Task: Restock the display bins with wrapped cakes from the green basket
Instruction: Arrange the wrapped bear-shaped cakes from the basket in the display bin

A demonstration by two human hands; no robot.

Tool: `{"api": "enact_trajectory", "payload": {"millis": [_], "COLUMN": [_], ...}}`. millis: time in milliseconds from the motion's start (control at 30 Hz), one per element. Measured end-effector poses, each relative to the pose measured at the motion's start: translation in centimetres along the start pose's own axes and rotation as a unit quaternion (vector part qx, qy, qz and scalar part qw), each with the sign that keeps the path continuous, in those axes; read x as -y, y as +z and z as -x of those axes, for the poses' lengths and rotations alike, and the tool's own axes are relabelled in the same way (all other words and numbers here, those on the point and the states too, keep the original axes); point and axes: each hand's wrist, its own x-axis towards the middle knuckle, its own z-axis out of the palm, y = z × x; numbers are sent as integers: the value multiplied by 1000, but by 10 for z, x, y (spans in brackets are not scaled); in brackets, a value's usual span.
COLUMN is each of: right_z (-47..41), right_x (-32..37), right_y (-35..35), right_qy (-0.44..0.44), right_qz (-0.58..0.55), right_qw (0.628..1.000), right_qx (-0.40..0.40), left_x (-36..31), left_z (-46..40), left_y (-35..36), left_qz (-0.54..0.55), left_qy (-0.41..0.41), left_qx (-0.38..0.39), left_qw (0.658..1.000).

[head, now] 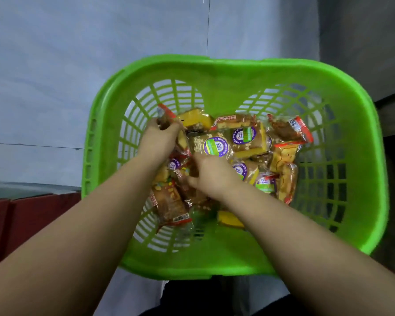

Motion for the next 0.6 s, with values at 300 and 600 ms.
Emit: {"api": "enact_trajectory", "payload": {"millis": [300,600], "right_z": [7,37], "right_x": [-3,-77], "right_y": [6,-29], "right_qy": [9,166], "right_qz": [-183,-509], "right_qw": [980,824], "right_qx": [77,188], "left_x": [13,38], "left_z": [40,62], "left_y": [-32,-13], "left_qz": [-59,-387], "left_qy": [-75,-52], "left_qx": [112,202], "left_qw": [989,898]}}
